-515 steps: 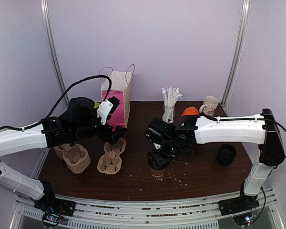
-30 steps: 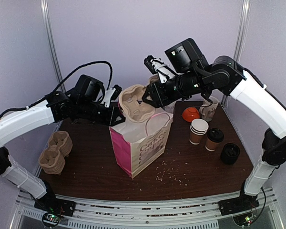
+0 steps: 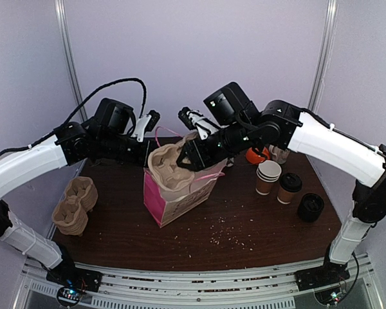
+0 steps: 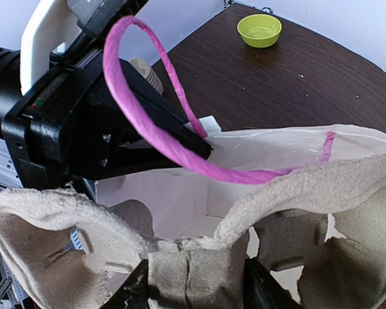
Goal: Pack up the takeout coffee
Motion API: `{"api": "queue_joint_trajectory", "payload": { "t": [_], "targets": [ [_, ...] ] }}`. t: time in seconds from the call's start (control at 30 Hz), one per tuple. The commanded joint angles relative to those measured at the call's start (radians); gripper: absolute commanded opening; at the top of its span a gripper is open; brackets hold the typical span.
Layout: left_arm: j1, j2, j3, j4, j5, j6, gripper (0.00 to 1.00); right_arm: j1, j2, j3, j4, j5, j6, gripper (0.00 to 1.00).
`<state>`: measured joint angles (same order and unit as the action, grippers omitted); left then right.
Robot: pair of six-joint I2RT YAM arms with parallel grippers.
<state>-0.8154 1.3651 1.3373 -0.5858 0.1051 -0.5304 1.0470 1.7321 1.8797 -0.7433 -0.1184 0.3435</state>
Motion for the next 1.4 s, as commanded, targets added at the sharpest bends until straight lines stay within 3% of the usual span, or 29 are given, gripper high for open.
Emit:
{"api": "queue_joint_trajectory", "payload": {
  "t": [0.0, 0.43, 0.77, 1.37],
  "targets": [
    [-0.005, -0.026, -0.01, 0.056, -0.001, -0.005, 0.0, 0.002, -0.029, 0.004, 0.053, -0.046, 0.02, 0.46],
    [-0.005, -0.008, -0.026, 0.057, -0.013, -0.001, 0.0, 0.001, -0.075, 0.042, 0.043, -0.107, 0.024, 0.46],
    [-0.005, -0.014, -0.029, 0.058, -0.011, -0.002, 0.0, 0.0, -0.081, -0.019, 0.114, -0.243, 0.059, 0.46],
    [-0.005, -0.043, -0.039, 0.07, 0.011, -0.001, 0.0, -0.128, -0.115, -0.214, 0.19, -0.285, 0.08, 0.46]
  ]
}}
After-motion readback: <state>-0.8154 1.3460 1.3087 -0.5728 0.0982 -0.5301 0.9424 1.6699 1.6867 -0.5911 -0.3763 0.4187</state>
